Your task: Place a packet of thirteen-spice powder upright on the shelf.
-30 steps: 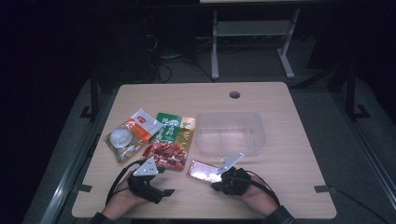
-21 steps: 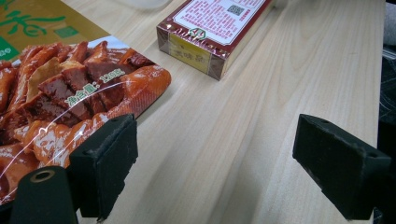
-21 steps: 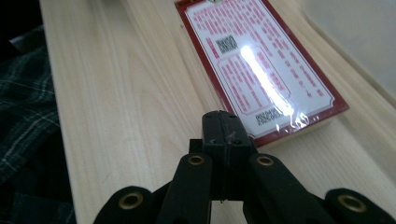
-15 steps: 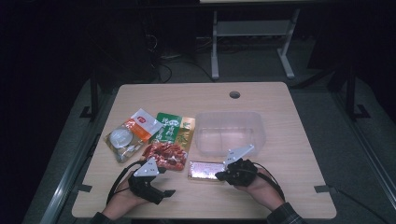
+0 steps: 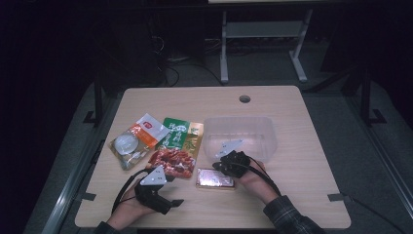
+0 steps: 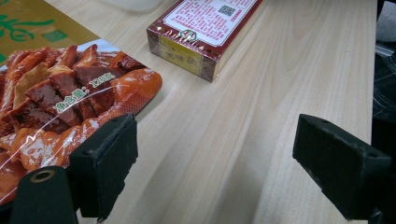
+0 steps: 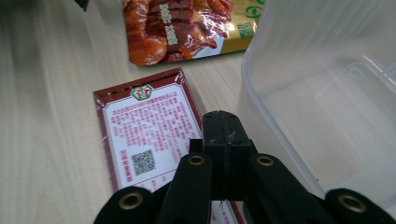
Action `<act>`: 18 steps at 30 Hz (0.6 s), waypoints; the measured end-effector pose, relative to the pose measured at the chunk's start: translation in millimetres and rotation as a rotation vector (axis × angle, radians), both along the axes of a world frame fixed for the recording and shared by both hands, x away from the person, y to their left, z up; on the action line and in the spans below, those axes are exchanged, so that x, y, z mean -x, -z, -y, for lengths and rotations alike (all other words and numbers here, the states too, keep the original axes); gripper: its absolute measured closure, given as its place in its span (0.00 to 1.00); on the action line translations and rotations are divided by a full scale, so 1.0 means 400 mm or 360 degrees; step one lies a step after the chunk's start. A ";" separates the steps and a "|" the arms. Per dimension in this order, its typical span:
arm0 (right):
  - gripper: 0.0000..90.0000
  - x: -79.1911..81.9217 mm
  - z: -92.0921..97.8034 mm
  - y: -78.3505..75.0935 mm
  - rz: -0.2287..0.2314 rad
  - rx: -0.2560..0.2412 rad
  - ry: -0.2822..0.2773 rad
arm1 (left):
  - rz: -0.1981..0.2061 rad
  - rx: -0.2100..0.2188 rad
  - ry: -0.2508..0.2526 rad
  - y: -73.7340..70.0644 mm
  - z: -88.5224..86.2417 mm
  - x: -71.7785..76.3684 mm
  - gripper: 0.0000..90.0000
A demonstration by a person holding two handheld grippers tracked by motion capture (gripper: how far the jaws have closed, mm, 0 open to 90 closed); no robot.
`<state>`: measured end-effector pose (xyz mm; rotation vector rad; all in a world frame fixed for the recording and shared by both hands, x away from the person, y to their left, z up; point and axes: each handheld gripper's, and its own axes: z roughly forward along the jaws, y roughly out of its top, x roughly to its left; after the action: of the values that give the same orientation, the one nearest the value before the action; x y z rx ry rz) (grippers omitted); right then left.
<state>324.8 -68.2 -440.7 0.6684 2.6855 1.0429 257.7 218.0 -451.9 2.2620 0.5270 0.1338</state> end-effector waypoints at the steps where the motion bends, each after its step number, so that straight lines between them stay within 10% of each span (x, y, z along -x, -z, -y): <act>1: 1.00 -0.003 -0.001 0.002 0.0010 0.0013 -0.0006 | -0.0001 -0.0001 0.0003 0.000 0.000 0.000 0.15; 18: 1.00 -0.001 -0.011 0.014 -0.0031 -0.0007 -0.0050 | -0.0008 0.0006 0.0012 0.000 0.002 0.001 0.15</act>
<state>325.4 -63.8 -446.3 0.6426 2.7194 1.0559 257.1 217.0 -452.1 2.2611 0.5209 0.1234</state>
